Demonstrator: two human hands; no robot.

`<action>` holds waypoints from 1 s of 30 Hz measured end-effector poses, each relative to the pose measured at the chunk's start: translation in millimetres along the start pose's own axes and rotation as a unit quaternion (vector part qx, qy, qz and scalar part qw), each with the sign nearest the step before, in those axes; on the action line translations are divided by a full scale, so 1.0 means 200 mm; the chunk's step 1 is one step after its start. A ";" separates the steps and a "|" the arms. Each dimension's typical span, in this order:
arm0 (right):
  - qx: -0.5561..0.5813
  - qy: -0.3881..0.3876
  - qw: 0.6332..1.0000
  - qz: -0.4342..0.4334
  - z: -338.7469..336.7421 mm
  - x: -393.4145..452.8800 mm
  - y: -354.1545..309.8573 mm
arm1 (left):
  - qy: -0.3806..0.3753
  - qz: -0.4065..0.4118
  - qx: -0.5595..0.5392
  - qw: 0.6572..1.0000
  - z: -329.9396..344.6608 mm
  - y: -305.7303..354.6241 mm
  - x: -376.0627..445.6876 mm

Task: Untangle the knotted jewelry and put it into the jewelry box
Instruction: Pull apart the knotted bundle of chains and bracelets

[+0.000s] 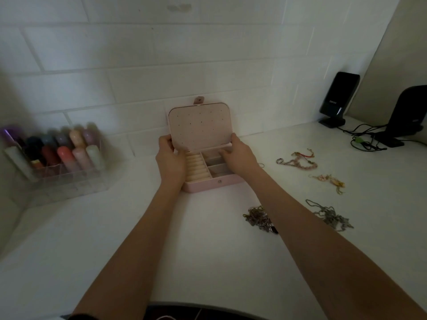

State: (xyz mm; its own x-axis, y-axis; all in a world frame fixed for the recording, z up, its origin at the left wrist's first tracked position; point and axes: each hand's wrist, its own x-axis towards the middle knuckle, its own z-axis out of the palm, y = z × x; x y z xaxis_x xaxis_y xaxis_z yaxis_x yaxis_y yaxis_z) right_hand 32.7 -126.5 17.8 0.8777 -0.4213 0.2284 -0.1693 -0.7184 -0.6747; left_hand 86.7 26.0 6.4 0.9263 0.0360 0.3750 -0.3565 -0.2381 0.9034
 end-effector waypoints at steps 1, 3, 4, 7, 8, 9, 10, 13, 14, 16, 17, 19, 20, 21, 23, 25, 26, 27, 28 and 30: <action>-0.007 -0.002 1.000 0.001 0.00 0.01 0.00 | 0.004 0.000 -0.001 1.000 0.00 0.00 0.00; -0.022 -0.002 1.000 0.006 0.01 0.02 0.01 | 0.012 -0.001 0.001 1.000 0.00 -0.01 0.00; -0.020 0.001 1.000 0.007 0.01 0.01 0.01 | 0.016 -0.004 -0.001 1.000 0.00 0.00 0.00; 0.044 0.024 0.999 0.005 -0.02 -0.01 0.00 | 0.059 0.010 0.020 0.998 -0.02 0.03 -0.01; 0.066 0.028 0.997 0.006 -0.05 -0.03 0.00 | 0.081 0.034 0.046 0.995 -0.02 0.05 -0.03; 0.080 0.034 0.996 0.005 -0.08 -0.05 0.00 | 0.099 0.070 0.070 0.990 -0.03 0.07 -0.05; 0.083 0.043 0.996 -0.002 -0.12 -0.07 0.01 | 0.105 0.107 0.085 0.985 -0.03 0.10 -0.08; 0.070 0.076 0.993 -0.053 -0.29 -0.17 0.06 | 0.047 0.211 0.082 0.973 0.01 0.21 -0.21; 0.066 0.067 0.994 -0.063 -0.36 -0.22 0.08 | 0.007 0.249 0.079 0.965 0.04 0.24 -0.26; 0.035 -0.006 0.997 -0.075 -0.51 -0.35 0.14 | -0.100 0.309 0.068 0.943 0.10 0.27 -0.36; 0.009 -0.055 0.995 -0.078 -0.57 -0.42 0.16 | -0.162 0.322 0.060 0.931 0.12 0.28 -0.40; -0.035 -0.139 0.988 -0.063 -0.65 -0.56 0.21 | -0.263 0.333 0.044 0.905 0.16 0.29 -0.48; -0.045 -0.162 0.985 -0.049 -0.66 -0.61 0.23 | -0.285 0.338 0.042 0.896 0.17 0.28 -0.50; -0.050 -0.173 0.983 -0.039 -0.65 -0.66 0.26 | -0.294 0.343 0.048 0.891 0.18 0.27 -0.52; -0.058 -0.171 0.983 -0.042 -0.64 -0.72 0.29 | -0.296 0.343 0.067 0.889 0.18 0.25 -0.54; -0.049 -0.149 0.986 -0.048 -0.67 -0.75 0.32 | -0.317 0.335 0.079 0.884 0.16 0.23 -0.56; -0.047 -0.132 0.989 -0.045 -0.71 -0.76 0.34 | -0.330 0.329 0.083 0.881 0.15 0.23 -0.57; -0.056 -0.115 0.991 -0.035 -0.75 -0.77 0.38 | -0.341 0.325 0.087 0.878 0.14 0.23 -0.59; -0.074 -0.105 0.992 -0.018 -0.80 -0.77 0.42 | -0.349 0.321 0.089 0.876 0.15 0.24 -0.60; -0.102 -0.112 0.988 0.035 -0.89 -0.79 0.49 | -0.361 0.330 0.079 0.868 0.17 0.27 -0.63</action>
State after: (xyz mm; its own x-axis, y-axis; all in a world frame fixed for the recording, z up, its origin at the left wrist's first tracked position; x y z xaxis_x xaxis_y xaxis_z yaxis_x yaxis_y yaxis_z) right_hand -201.9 -229.9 40.0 0.9338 -0.3575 0.0107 -0.2995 -0.7977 -0.5234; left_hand -44.5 -25.1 0.5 0.3810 -0.7639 0.5209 -0.8710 -0.1076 0.4794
